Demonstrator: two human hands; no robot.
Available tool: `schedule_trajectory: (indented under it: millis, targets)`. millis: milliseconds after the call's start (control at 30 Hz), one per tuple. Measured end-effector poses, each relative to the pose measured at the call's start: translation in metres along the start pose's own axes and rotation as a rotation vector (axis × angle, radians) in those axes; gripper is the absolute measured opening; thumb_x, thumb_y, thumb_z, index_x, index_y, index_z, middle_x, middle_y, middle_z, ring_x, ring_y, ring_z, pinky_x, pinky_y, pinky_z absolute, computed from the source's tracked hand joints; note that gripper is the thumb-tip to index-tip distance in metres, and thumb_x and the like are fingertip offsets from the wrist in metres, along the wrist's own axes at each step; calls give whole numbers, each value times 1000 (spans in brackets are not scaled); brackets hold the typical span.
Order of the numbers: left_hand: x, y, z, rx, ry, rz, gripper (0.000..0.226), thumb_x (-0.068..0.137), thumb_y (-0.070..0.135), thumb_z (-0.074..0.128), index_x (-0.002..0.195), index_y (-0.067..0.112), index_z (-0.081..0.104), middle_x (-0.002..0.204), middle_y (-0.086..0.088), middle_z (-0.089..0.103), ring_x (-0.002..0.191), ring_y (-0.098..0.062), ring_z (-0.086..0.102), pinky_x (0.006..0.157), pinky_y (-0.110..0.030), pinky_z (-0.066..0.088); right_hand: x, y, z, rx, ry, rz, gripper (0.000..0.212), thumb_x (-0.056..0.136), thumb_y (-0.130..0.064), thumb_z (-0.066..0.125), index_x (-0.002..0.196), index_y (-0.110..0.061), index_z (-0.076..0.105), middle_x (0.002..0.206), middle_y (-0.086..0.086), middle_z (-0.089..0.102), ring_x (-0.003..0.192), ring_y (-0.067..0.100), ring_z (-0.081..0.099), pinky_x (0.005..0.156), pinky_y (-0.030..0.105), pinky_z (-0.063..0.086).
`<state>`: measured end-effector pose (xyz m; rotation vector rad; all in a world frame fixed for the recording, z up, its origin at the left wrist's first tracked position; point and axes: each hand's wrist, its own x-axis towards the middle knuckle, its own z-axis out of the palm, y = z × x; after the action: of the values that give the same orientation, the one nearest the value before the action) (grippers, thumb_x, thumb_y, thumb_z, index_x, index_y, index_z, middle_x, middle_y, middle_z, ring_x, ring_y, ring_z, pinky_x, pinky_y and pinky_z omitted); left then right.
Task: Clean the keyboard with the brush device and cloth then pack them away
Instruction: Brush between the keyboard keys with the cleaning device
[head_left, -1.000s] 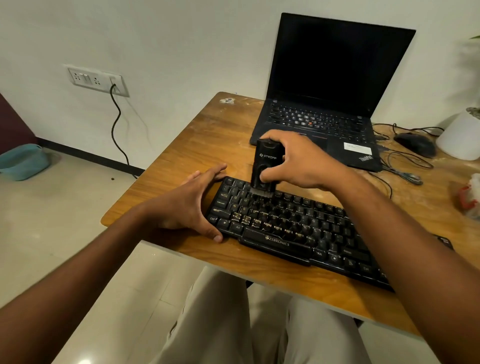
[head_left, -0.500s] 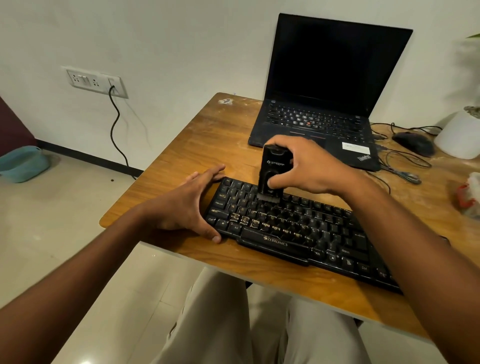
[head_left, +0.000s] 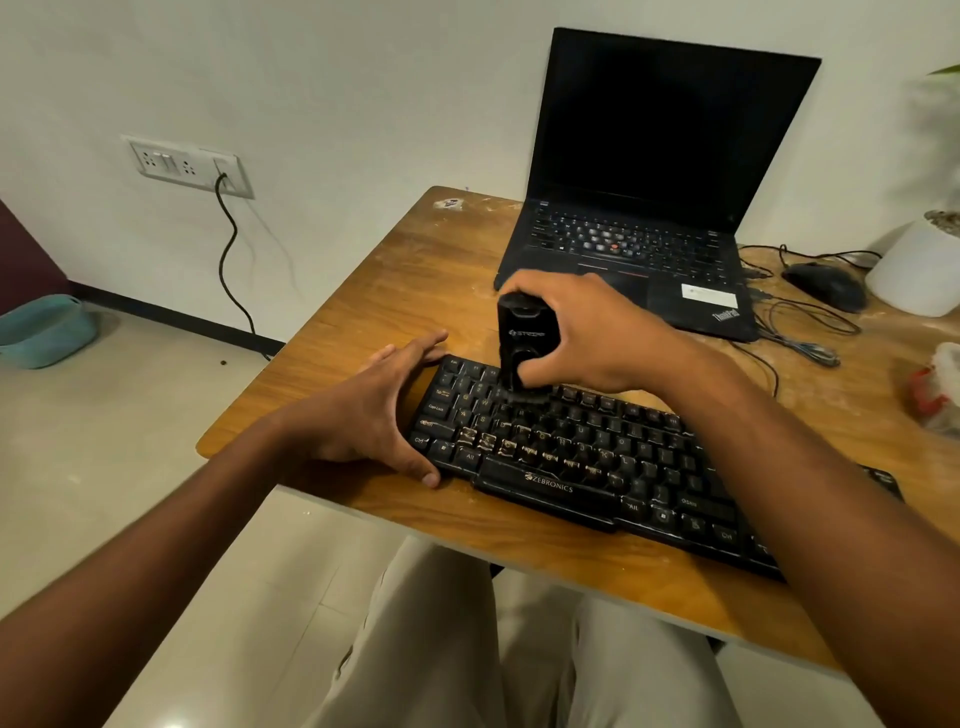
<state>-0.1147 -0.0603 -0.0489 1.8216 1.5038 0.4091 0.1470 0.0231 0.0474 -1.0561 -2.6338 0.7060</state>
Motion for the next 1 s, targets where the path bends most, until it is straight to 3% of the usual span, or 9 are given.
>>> schedule_trajectory:
  millis: [133,233,367,467,633,767,867,1000]
  targets:
    - [0,-1,0,4,5,2,154,40,67,100,156,62,-2,164,12,22,156,-32,17,122,-63,29,5,-13,28,178,91,-60,57,76,-16,85,123,-29,55,98,-8,63,83,10,65,62,23,58]
    - [0,-1,0,0,3,4,155,40,68,99,157,61,-2,164,15,22,156,-32,17,122,-62,29,0,-11,32,83,59,-70,52,75,-19,85,118,-28,56,94,-11,60,80,8,62,58,20,53]
    - [0,-2,0,-8,-6,11,155,39,70,98,157,61,-3,164,18,18,157,-32,15,123,-63,27,-9,-4,8,-92,-61,10,54,74,-22,87,118,-28,57,98,-8,62,82,12,63,65,33,61]
    - [0,-2,0,-6,-6,15,156,38,71,97,158,60,-2,165,18,18,157,-32,14,123,-63,26,-10,-3,-2,-113,-55,28,53,74,-21,86,118,-29,57,101,-5,64,86,18,65,72,44,62]
    - [0,0,1,-6,1,5,154,40,69,98,157,60,-2,163,19,21,156,-32,16,123,-63,27,-1,-19,12,138,147,-19,60,75,-19,86,125,-30,55,100,-8,63,83,8,66,58,19,56]
    - [1,-1,2,1,33,38,150,40,66,101,160,51,10,159,17,32,154,-30,21,122,-62,30,6,-34,50,206,225,-91,59,76,-19,84,127,-29,56,97,-7,64,82,7,65,63,23,59]
    - [1,-1,2,9,29,47,150,41,66,101,160,49,11,159,20,33,155,-27,20,122,-61,29,3,-30,58,170,157,-99,55,76,-20,82,122,-32,54,95,-8,64,82,10,65,67,32,60]
    - [0,0,1,1,11,27,155,40,68,99,158,57,-1,154,29,26,156,-29,17,124,-61,26,-4,-24,35,-15,9,-61,55,73,-25,85,119,-32,56,100,-10,62,86,10,62,70,31,59]
